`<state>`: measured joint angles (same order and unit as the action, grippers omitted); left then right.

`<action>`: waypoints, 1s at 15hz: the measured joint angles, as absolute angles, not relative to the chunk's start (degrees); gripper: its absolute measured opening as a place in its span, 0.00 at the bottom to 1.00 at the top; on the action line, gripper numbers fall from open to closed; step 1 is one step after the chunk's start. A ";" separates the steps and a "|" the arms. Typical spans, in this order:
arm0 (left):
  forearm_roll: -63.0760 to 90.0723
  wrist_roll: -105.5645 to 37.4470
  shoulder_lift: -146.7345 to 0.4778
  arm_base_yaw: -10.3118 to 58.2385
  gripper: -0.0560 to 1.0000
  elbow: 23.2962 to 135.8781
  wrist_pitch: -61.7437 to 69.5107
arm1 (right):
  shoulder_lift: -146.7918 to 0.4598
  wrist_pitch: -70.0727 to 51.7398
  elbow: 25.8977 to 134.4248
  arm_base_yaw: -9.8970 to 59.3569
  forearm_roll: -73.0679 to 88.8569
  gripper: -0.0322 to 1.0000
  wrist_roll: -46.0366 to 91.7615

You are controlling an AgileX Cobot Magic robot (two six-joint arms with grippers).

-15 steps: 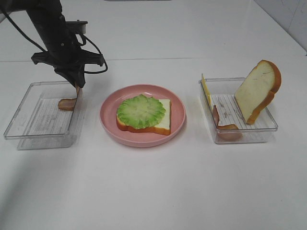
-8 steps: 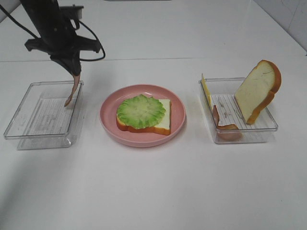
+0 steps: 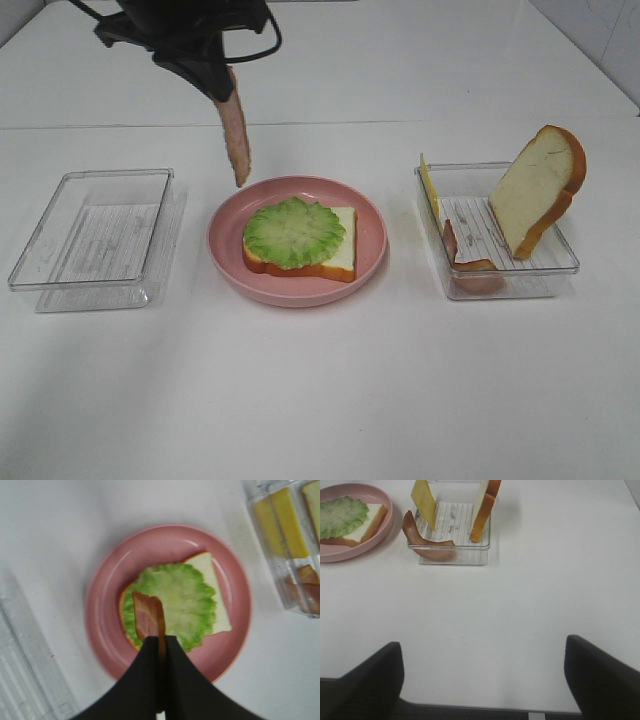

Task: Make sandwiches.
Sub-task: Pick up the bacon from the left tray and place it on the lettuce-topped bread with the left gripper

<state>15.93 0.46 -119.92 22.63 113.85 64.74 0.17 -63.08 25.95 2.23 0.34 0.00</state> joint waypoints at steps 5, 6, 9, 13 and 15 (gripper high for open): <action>21.14 0.00 -120.72 30.31 0.05 113.85 55.75 | 0.17 -63.08 25.95 2.23 0.34 0.85 0.00; 22.52 0.00 -121.41 30.48 0.05 113.85 55.35 | 0.17 -63.08 25.95 2.23 0.34 0.85 0.00; 25.10 0.00 -123.47 30.65 0.05 113.85 54.83 | 0.17 -63.08 25.95 2.23 0.34 0.85 0.00; 28.76 -0.40 -126.68 30.71 0.05 113.85 54.32 | 0.17 -63.08 25.95 2.23 0.34 0.85 0.00; 30.02 -1.03 -128.86 30.77 0.05 113.85 54.32 | 0.17 -63.08 25.95 2.23 0.40 0.85 0.00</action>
